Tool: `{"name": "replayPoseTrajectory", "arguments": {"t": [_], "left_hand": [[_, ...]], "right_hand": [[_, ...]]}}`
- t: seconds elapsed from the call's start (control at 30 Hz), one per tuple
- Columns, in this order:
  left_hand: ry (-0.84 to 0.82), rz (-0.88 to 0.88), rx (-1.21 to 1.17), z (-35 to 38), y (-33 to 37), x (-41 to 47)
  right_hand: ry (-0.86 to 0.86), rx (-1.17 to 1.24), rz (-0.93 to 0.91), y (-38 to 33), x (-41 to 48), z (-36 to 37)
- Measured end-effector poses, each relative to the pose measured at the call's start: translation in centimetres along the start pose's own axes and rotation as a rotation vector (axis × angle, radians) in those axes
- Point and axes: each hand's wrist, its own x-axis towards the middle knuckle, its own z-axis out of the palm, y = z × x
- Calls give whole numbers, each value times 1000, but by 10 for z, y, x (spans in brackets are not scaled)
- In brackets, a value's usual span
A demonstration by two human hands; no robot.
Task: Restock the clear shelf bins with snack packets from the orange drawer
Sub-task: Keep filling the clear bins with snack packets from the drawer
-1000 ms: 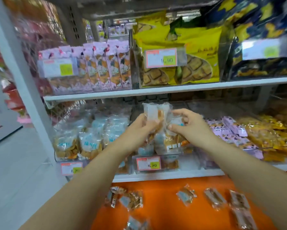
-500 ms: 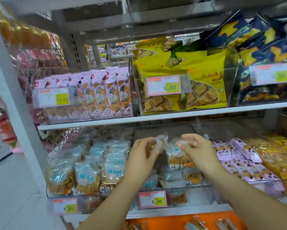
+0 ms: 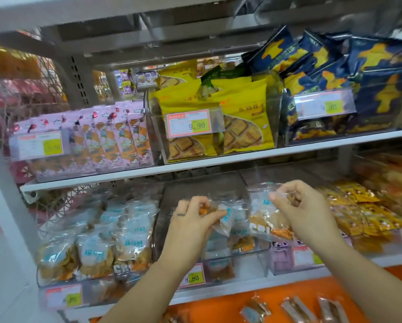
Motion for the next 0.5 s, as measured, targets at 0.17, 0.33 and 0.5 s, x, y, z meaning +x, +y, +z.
{"name": "replayPoseTrajectory", "arguments": {"t": [0.17, 0.33, 0.5], "left_hand": [[-172, 136, 86, 23, 14, 19], [-472, 158, -8, 45, 19, 31], [-430, -118, -367, 37, 21, 51]], "right_hand": [[-6, -5, 41, 8, 0, -13], [-19, 13, 69, 16, 7, -23], [-59, -69, 70, 25, 12, -19]]}}
